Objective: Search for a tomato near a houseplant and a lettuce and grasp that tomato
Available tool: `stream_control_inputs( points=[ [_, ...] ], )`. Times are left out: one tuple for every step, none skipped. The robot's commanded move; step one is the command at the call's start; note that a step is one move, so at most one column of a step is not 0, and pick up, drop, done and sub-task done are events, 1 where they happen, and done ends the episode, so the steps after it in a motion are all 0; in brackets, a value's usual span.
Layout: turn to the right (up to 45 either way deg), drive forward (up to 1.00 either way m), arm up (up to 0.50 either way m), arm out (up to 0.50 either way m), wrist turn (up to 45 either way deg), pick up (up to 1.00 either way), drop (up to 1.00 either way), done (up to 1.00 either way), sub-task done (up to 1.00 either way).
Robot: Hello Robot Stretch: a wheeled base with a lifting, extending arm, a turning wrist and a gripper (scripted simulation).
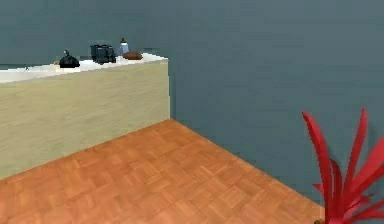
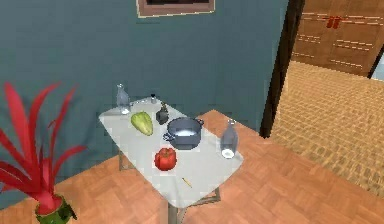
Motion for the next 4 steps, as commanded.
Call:
stream_control_inputs(
  points=[
    [9.0,0.0,0.0,0.0,0.0,0.0,0.0,0.0,0.0],
    [0.0,0.1,0.0,0.0,0.0,0.0,0.0,0.0,0.0],
    [0.0,0.0,0.5,0.0,0.0,0.0,0.0,0.0,0.0],
    [0.0,0.0,0.2,0.0,0.0,0.0,0.0,0.0,0.0]
  ],
)
